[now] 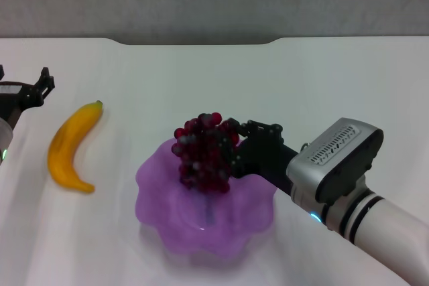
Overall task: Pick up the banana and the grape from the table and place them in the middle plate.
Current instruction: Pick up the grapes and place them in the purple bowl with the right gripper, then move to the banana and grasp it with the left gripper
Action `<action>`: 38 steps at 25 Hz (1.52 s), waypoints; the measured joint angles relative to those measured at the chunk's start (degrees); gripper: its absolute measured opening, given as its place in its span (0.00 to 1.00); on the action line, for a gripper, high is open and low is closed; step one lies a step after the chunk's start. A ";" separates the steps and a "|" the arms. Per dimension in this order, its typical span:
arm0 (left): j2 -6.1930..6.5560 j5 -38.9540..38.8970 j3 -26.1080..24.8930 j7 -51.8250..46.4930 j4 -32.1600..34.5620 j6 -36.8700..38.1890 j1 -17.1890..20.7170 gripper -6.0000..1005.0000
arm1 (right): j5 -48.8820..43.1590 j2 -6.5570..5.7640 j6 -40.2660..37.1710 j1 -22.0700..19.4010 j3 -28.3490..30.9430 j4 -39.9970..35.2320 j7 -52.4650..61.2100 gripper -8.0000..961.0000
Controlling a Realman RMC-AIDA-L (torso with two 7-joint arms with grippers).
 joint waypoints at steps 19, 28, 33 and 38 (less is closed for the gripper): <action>-0.02 0.02 0.00 -0.15 0.09 0.00 -0.10 0.89 | -0.02 0.08 -0.32 1.84 -0.48 4.96 1.96 0.38; -0.02 0.02 0.00 -0.16 0.22 0.00 -0.10 0.89 | 0.63 0.09 -0.19 1.99 -0.17 5.04 2.00 0.70; -0.02 0.02 0.00 -0.16 0.25 0.00 -0.04 0.89 | 3.30 0.00 -0.41 2.75 0.23 6.21 2.07 0.87; -0.02 0.02 0.00 -0.16 0.27 0.00 0.16 0.89 | 4.83 -0.16 -0.32 3.18 0.34 6.67 2.21 0.93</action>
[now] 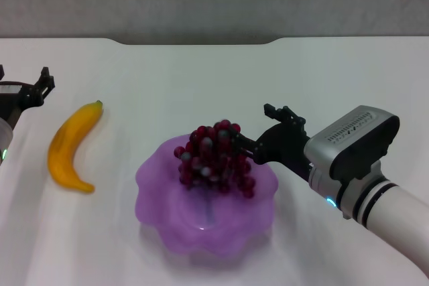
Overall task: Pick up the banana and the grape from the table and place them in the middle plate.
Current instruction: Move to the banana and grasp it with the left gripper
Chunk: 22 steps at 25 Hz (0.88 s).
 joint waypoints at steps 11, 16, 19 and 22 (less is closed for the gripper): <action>0.00 0.00 0.00 0.00 -0.08 0.00 0.21 0.89 | -0.08 -0.01 -0.46 -0.30 -0.21 -0.65 -0.63 0.92; 0.00 0.00 0.00 0.00 -0.39 0.00 0.63 0.89 | -0.13 -0.19 -2.22 -1.56 1.79 -0.76 -0.64 0.92; 0.03 0.00 0.00 0.00 -0.40 0.00 0.96 0.89 | -0.35 -0.24 -3.98 -2.66 2.03 -0.99 -0.64 0.92; 0.05 0.00 0.00 0.00 -0.27 0.00 0.98 0.89 | -0.37 -0.26 -5.03 -3.31 3.21 -0.53 -0.69 0.92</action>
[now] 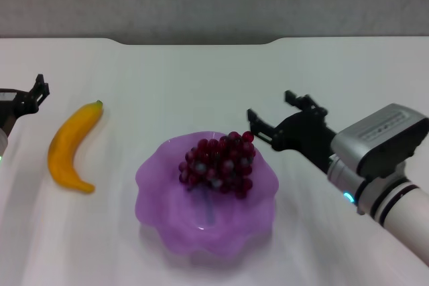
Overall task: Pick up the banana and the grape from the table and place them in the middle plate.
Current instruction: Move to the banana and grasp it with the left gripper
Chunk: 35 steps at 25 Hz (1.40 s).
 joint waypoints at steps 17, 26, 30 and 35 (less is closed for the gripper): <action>0.04 0.00 0.00 0.00 0.19 0.00 -0.06 0.89 | 0.59 0.03 -6.86 -1.17 13.42 9.69 -0.71 0.92; -0.02 -0.07 0.00 0.00 0.18 0.35 -0.24 0.89 | 5.03 0.23 -13.87 -3.16 18.69 12.07 -0.20 0.92; -0.04 -0.12 0.00 0.00 0.19 -0.21 -0.30 0.89 | 7.59 0.24 -14.32 -3.25 18.72 12.58 0.24 0.92; -0.05 -0.03 0.00 1.40 1.96 -3.53 -0.57 0.89 | 8.17 0.16 -13.90 -3.31 18.62 13.49 0.79 0.92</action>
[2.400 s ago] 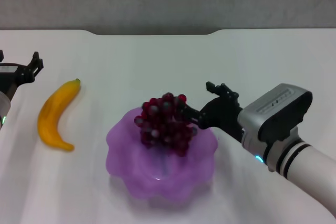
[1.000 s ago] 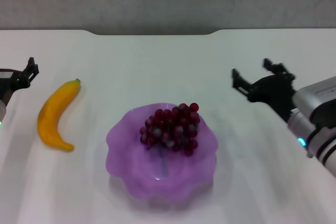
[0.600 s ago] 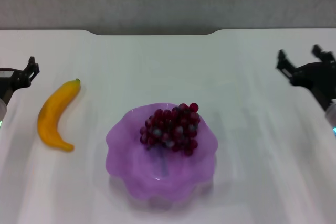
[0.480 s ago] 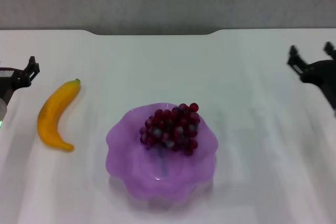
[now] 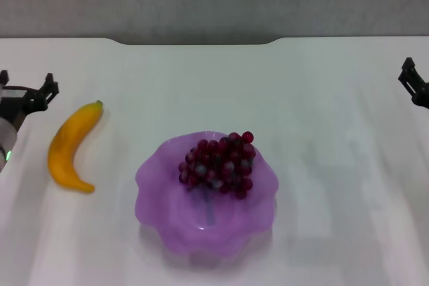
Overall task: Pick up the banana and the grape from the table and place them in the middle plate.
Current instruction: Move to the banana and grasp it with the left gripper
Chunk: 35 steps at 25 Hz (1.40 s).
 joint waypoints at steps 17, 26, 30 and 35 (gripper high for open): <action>0.32 0.20 -8.57 13.79 28.07 -37.69 4.21 0.87 | -0.38 -0.10 0.24 -0.43 -0.28 2.21 0.07 0.92; 0.36 5.88 -14.99 14.45 33.04 -56.17 2.43 0.85 | -0.29 -0.10 0.78 -0.40 -0.25 2.27 0.07 0.92; 0.32 5.97 -14.87 14.71 34.11 -60.41 2.27 0.84 | -0.24 -0.10 0.80 -0.14 -0.25 2.26 0.07 0.92; 0.39 8.44 -14.95 14.77 31.70 -61.95 0.73 0.83 | -0.39 -0.10 0.82 -0.03 -0.25 2.16 0.07 0.92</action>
